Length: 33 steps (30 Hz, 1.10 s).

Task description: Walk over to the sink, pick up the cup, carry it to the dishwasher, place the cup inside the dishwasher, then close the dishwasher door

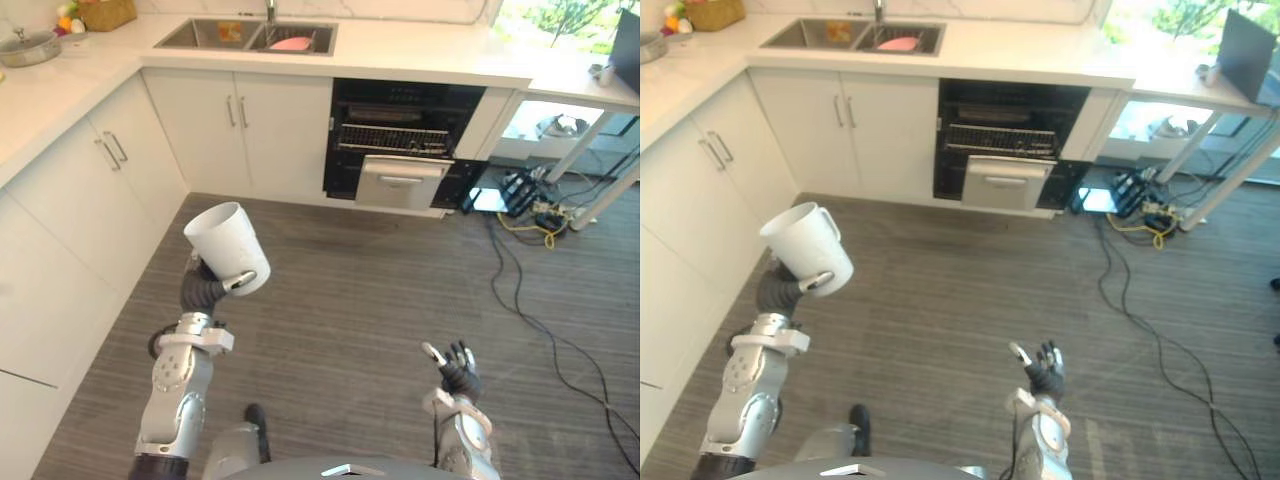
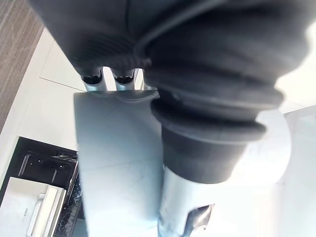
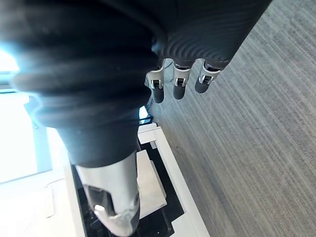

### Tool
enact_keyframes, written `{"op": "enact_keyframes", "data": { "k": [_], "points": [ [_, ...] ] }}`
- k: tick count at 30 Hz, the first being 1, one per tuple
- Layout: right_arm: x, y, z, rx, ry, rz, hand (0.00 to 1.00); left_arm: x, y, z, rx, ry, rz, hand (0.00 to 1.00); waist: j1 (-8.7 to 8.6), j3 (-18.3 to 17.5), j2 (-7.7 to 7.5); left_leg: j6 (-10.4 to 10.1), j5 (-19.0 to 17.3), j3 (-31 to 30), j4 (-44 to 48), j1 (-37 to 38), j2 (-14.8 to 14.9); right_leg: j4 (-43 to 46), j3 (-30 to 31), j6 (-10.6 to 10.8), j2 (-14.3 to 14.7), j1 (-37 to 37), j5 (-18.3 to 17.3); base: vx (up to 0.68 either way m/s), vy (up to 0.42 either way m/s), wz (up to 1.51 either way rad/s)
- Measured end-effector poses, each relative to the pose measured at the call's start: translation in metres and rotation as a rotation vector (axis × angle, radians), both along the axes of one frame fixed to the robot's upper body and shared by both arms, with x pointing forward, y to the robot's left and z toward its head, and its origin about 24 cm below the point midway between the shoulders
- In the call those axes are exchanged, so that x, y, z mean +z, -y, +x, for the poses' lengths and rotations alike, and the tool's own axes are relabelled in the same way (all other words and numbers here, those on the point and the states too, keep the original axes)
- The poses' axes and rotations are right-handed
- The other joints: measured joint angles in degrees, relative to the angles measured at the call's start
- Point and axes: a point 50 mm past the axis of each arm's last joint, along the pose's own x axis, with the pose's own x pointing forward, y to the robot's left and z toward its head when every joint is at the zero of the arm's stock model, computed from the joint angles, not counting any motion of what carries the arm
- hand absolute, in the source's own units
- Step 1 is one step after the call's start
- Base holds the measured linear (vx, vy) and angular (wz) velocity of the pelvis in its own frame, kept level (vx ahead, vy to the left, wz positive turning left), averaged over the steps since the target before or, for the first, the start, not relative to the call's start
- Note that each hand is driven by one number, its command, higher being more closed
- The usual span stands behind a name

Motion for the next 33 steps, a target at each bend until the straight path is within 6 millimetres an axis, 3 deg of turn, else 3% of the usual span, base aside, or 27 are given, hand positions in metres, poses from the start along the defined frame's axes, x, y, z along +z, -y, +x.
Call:
{"op": "enact_keyframes", "data": {
  "k": [2, 4, 5, 6, 7, 9, 10, 12, 14, 15, 16, 17, 19, 20, 21, 24, 26, 27, 28, 29, 30, 31, 32, 33],
  "points": [
    [-0.004, 0.006, -0.01, -0.027, -0.034, 0.004, 0.0, 0.0, 0.004, 0.001, -0.018, 0.002, -0.002, 1.0, -0.29, 0.0, -0.01, 1.2, -2.1, 0.8, -0.2, 3.0, -2.1, 11.2, 0.0, 3.1, -3.0, -3.8, 3.1, 0.31, 0.216, -0.03],
    [-0.008, 0.004, -0.018, -0.03, -0.046, 0.025, 0.0, 0.007, 0.011, 0.007, -0.048, 0.031, 0.002, 1.0, -0.9, 0.1, -0.03, 2.9, -4.3, 0.9, -1.4, 7.6, -4.0, 29.3, -0.1, 3.0, -6.6, -11.5, 13.5, 0.28, 0.17, 0.0],
    [-0.01, 0.001, -0.019, -0.025, -0.051, 0.034, 0.0, 0.01, 0.013, 0.009, -0.054, 0.042, 0.01, 1.0, -1.21, 0.2, -0.1, 3.6, -4.5, 0.5, -1.6, 8.6, -4.1, 33.9, -0.7, 2.5, -7.0, -13.5, 12.2, 0.26, 0.109, 0.18],
    [-0.013, -0.005, -0.022, -0.017, -0.064, 0.047, 0.0, 0.014, 0.017, 0.015, -0.062, 0.055, 0.034, 1.0, -1.87, 0.5, 0.04, 3.9, -4.8, -0.1, -2.6, 11.2, -3.9, 41.3, -3.7, -0.1, -6.6, -17.3, 6.0, 0.23, 0.057, 0.17],
    [-0.014, -0.007, -0.021, -0.008, -0.067, 0.046, 0.0, 0.014, 0.018, 0.017, -0.054, 0.055, 0.036, 1.0, -2.04, 0.5, 0.08, 3.6, -4.6, 0.0, -3.2, 12.3, -3.7, 41.7, -5.2, -1.0, -6.3, -18.5, 4.0, 0.22, 0.034, 0.03],
    [-0.014, -0.013, -0.018, 0.028, -0.064, 0.051, 0.0, 0.015, 0.018, 0.019, -0.028, 0.049, 0.03, 1.0, -2.02, 0.5, -0.04, 3.6, -5.3, 0.4, -5.3, 15.0, -3.1, 36.8, -8.3, -2.2, -3.9, -21.5, 0.1, 0.2, -0.07, -0.2],
    [-0.013, -0.017, -0.016, 0.055, -0.056, 0.054, 0.0, 0.014, 0.018, 0.018, -0.018, 0.034, 0.029, 1.0, -2.01, 0.8, 0.67, 2.3, -6.5, 0.7, -5.5, 16.0, -1.6, 27.9, -10.8, -3.5, -1.0, -23.2, -2.0, 0.16, -0.114, -0.23],
    [-0.014, -0.022, -0.016, 0.082, -0.057, 0.059, 0.0, 0.012, 0.018, 0.018, -0.021, 0.017, 0.043, 1.0, -1.66, 1.2, 1.04, 0.9, -7.8, 1.3, -5.5, 17.0, 0.4, 17.1, -12.4, -3.5, 1.6, -24.3, -1.4, 0.18, -0.164, -0.24],
    [-0.015, -0.024, -0.019, 0.111, -0.069, 0.049, 0.0, 0.005, 0.019, 0.013, -0.032, -0.012, 0.064, 1.0, -1.45, 1.8, 0.98, -1.4, -9.3, 1.3, -6.4, 19.4, 2.6, -0.1, -11.4, -2.7, 3.0, -25.2, 6.5, 0.26, -0.228, -0.11],
    [-0.015, -0.025, -0.02, 0.114, -0.069, 0.049, 0.0, 0.003, 0.019, 0.012, -0.036, -0.019, 0.065, 1.0, -1.37, 1.8, 0.77, -2.0, -9.8, 1.1, -6.4, 19.9, 3.2, -3.9, -11.1, -2.7, 3.0, -25.0, 8.4, 0.24, -0.229, 0.06],
    [-0.012, -0.027, -0.022, 0.124, -0.057, 0.048, 0.0, 0.002, 0.021, 0.008, -0.058, -0.022, 0.066, 1.0, -1.15, 1.7, -0.32, -4.0, -11.0, 0.7, -6.1, 20.9, 3.9, -10.3, -10.4, -2.2, 2.5, -23.9, 10.3, 0.35, -0.333, 0.13],
    [-0.007, -0.031, -0.021, 0.137, -0.032, 0.045, 0.0, -0.001, 0.024, 0.004, -0.077, -0.028, 0.059, 1.0, -1.09, 1.7, -0.92, -5.1, -12.1, -0.1, -6.1, 22.9, 4.7, -9.5, -11.6, 1.5, 3.1, -22.8, 14.2, 0.36, -0.34, 0.1],
    [0.002, -0.028, -0.016, 0.146, 0.009, 0.018, 0.0, -0.002, 0.036, 0.001, -0.119, -0.03, 0.034, 1.0, -0.88, 1.5, 1.45, -5.9, -13.4, 0.2, -4.4, 23.1, 6.8, -6.8, -13.8, 1.6, 4.7, -23.0, 14.3, 0.4, -0.314, 0.11],
    [0.006, -0.027, -0.013, 0.158, 0.027, 0.005, 0.0, 0.0, 0.042, 0.001, -0.145, -0.02, 0.019, 1.0, -0.83, 1.4, 2.89, -5.9, -14.5, 1.0, -3.7, 23.4, 7.7, -4.7, -14.8, -0.4, 5.8, -22.8, 12.9, 0.38, -0.27, 0.17],
    [0.008, -0.027, -0.012, 0.162, 0.033, 0.002, 0.0, 0.001, 0.045, 0.002, -0.154, -0.013, 0.011, 1.0, -0.7, 1.4, 3.23, -6.0, -14.7, 1.6, -3.7, 23.9, 7.9, -3.3, -15.1, -1.8, 6.1, -22.6, 11.8, 0.27, -0.171, 0.21],
    [0.009, -0.028, -0.011, 0.176, 0.035, -0.011, 0.0, 0.009, 0.053, 0.002, -0.185, 0.02, -0.001, 1.0, 0.06, 0.6, 4.14, -5.2, -16.2, 1.2, -1.8, 25.0, 9.2, 4.8, -15.8, -3.4, 6.3, -23.1, 5.0, 0.24, -0.163, 0.21],
    [0.01, -0.026, -0.01, 0.173, 0.037, -0.015, 0.0, 0.01, 0.054, 0.002, -0.184, 0.025, -0.005, 1.0, 0.14, -0.6, 5.93, -3.4, -19.2, -0.2, -0.6, 25.1, 10.5, 8.1, -17.1, -3.9, 7.2, -23.7, 1.8, 0.19, -0.118, 0.2],
    [0.011, -0.029, -0.008, 0.176, 0.045, -0.007, 0.0, 0.012, 0.051, 0.002, -0.151, 0.024, -0.011, 1.0, 0.23, -0.3, 6.01, -3.3, -18.6, 0.3, 11.7, 21.0, 11.7, 8.6, -17.4, -4.7, 7.3, -22.4, 0.5, 0.18, -0.132, 0.08],
    [0.013, -0.03, -0.008, 0.188, 0.052, -0.011, 0.0, 0.01, 0.05, 0.002, -0.133, 0.014, -0.019, 1.0, 0.53, -0.1, 6.77, -4.8, -15.6, -0.4, 23.4, 15.4, 14.0, 7.5, -17.6, -4.8, 8.2, -20.4, 0.3, 0.23, -0.148, 0.07],
    [0.019, -0.028, -0.009, 0.185, 0.072, -0.022, 0.0, 0.01, 0.051, 0.001, -0.121, 0.01, -0.03, 1.0, 0.71, -0.1, 8.6, -4.5, -10.2, -2.1, 34.0, 10.4, 17.0, 6.1, -18.4, -4.9, 10.1, -17.8, -0.2, 0.31, -0.129, 0.05],
    [0.023, -0.027, -0.008, 0.187, 0.091, -0.034, 0.0, 0.01, 0.05, 0.001, -0.105, 0.013, -0.039, 1.0, 0.79, 0.2, 9.3, -4.1, -0.5, -3.0, 44.1, 5.5, 20.0, 11.7, -17.9, -6.9, 11.1, -16.3, -2.6, 0.36, -0.085, 0.08],
    [0.022, -0.028, -0.009, 0.192, 0.082, -0.036, 0.0, 0.009, 0.045, 0.0, -0.092, 0.011, -0.028, 1.0, 0.93, 0.2, 7.27, -3.2, 5.2, -2.6, 47.3, 3.7, 20.0, 10.0, -16.6, -7.5, 10.8, -14.4, -5.7, 0.37, -0.066, 0.08],
    [0.022, -0.021, -0.006, 0.202, 0.066, -0.077, 0.0, 0.002, 0.043, 0.0, -0.075, -0.021, -0.034, 1.0, 0.9, 0.3, 7.43, -1.7, 5.8, -2.6, 52.6, 1.2, 22.6, 9.8, -17.2, -7.1, 10.8, -12.0, -7.1, 0.25, -0.035, 0.02],
    [0.023, -0.018, -0.004, 0.193, 0.068, -0.082, 0.0, 0.0, 0.042, -0.002, -0.071, -0.031, -0.035, 1.0, 1.09, 0.3, 7.53, -0.4, 3.1, -1.2, 53.5, 0.2, 23.2, 9.2, -16.9, -7.0, 10.8, -11.3, -7.2, 0.34, -0.047, -0.05]
  ]
}}
